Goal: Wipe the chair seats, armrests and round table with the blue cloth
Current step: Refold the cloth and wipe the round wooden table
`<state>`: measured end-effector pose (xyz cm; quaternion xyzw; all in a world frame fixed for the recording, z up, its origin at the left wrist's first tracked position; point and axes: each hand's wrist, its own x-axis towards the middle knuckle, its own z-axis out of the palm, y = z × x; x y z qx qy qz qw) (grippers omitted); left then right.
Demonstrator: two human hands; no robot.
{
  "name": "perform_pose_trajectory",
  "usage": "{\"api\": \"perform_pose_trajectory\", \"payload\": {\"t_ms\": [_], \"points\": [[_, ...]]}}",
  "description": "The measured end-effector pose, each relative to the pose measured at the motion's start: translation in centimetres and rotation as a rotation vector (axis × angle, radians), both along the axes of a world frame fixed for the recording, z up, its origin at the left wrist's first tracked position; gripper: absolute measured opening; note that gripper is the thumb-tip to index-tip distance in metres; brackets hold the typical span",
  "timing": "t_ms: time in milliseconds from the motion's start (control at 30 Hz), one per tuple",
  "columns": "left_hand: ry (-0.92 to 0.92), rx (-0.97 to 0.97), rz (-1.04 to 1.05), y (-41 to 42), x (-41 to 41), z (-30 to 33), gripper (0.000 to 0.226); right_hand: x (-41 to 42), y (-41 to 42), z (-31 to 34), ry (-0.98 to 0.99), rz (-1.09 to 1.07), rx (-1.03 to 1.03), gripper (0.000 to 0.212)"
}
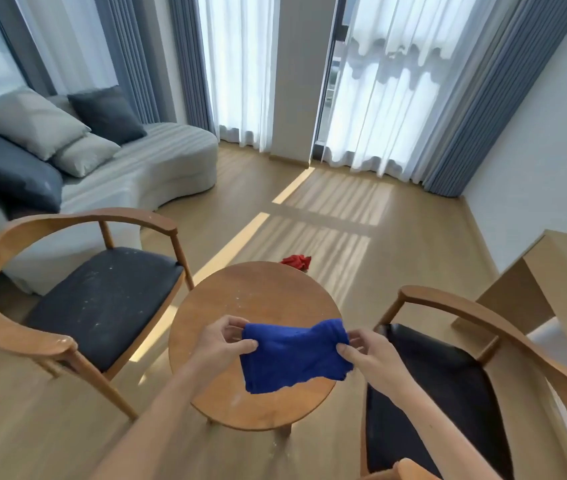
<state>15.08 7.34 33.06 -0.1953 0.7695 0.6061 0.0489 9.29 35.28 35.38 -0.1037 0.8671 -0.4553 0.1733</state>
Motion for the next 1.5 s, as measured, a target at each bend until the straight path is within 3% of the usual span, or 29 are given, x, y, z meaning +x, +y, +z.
{"api": "perform_pose_trajectory", "payload": {"t_ms": [300, 433, 533, 667, 767, 933, 1067, 1233, 1367, 1500], "points": [[-0.299, -0.007, 0.053, -3.8, -7.3, -11.6, 0.029, -7.6, -6.7, -11.7, -0.295, -0.09, 0.167, 0.014], [-0.424, -0.027, 0.112, -5.2, -11.4, -17.1, 0.03, -14.5, -10.2, -17.1, -0.34, -0.139, 0.202, 0.022], [-0.486, -0.049, 0.14, -5.8, -14.2, -21.3, 0.027, -19.8, -13.2, -21.0, -0.331, -0.181, 0.209, 0.015], [-0.548, -0.307, -0.091, -6.5, -16.6, -27.1, 0.03, -24.0, -15.9, -26.7, -0.326, -0.194, 0.297, 0.036], [-0.475, -0.497, -0.256, -7.6, -17.9, -30.4, 0.035, -22.7, -18.1, -30.8, -0.321, -0.18, 0.374, 0.042], [-0.245, -0.99, -0.627, -9.6, -19.4, -32.2, 0.052, -17.0, -23.5, -34.6, -0.225, -0.247, 0.65, 0.065], [-0.002, -1.083, -0.762, -11.3, -21.5, -33.6, 0.049, -16.6, -27.3, -36.8, -0.209, -0.379, 0.712, 0.077], [0.132, -1.1, -0.865, -11.7, -23.3, -37.0, 0.057, -16.6, -27.8, -40.2, 0.092, -0.509, 0.747, 0.066], [0.157, -1.066, -0.854, -11.4, -23.5, -38.9, 0.058, -16.9, -26.0, -42.1, 0.28, -0.392, 0.757, 0.054], [0.179, -1.037, -0.825, -10.7, -23.6, -39.4, 0.065, -17.9, -20.1, -42.2, 0.486, -0.123, 0.707, 0.05]]}}
